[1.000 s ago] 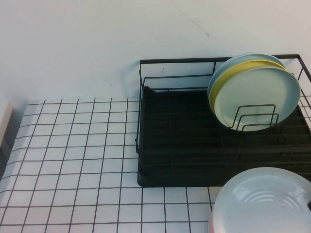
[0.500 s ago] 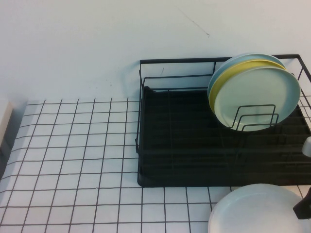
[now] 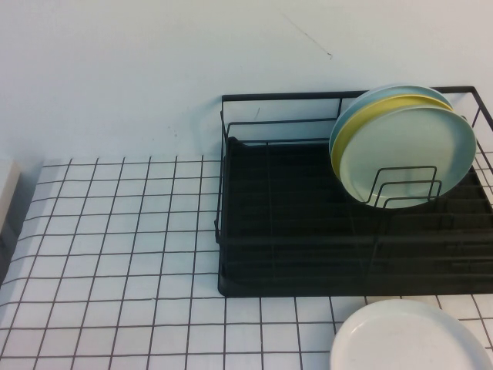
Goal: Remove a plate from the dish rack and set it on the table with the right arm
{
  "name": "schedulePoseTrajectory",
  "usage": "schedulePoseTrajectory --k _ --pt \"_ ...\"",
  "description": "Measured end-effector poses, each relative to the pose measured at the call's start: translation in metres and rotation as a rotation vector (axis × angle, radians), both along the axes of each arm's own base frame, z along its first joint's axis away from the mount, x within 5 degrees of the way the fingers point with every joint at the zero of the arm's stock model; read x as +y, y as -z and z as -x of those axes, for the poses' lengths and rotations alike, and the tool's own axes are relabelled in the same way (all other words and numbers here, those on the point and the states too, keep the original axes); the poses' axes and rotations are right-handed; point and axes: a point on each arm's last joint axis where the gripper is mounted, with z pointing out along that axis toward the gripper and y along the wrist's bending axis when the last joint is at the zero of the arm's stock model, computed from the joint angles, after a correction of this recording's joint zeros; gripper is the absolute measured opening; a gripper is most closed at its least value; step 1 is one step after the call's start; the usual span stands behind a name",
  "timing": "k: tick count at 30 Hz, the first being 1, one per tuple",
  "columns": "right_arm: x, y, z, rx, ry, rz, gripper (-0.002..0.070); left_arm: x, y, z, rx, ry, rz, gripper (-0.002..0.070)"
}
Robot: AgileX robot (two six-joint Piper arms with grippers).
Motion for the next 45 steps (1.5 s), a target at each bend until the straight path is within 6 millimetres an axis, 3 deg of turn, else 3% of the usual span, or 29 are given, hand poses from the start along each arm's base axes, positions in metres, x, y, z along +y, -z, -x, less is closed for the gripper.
schedulePoseTrajectory --k 3,7,10,17,22,34,45 --pt "-0.002 -0.034 0.012 -0.148 -0.001 0.025 0.0041 0.000 0.000 0.000 0.000 0.000 0.000 -0.0004" --pt "-0.008 -0.073 0.048 -0.373 0.003 0.096 0.0011 0.000 0.000 0.000 0.000 0.000 0.000 -0.0004" --pt "-0.011 -0.084 0.079 -0.509 0.019 0.133 0.0008 0.000 0.000 0.000 0.000 0.000 0.000 -0.0004" --pt "-0.014 -0.049 0.146 -0.702 0.083 0.128 0.0006 0.000 0.000 0.000 0.000 0.000 0.000 -0.0004" --pt "-0.016 -0.006 0.174 -0.755 0.110 0.129 0.0003 0.000 0.000 0.000 0.000 0.000 0.000 -0.0004" --pt "-0.016 0.052 0.185 -0.645 0.102 0.130 -0.0002 0.000 0.000 0.000 0.000 0.000 0.000 -0.0004" --pt "-0.016 0.063 0.187 -0.630 0.104 0.131 -0.0002 0.000 0.000 0.000 0.000 -0.001 0.004 -0.0004"
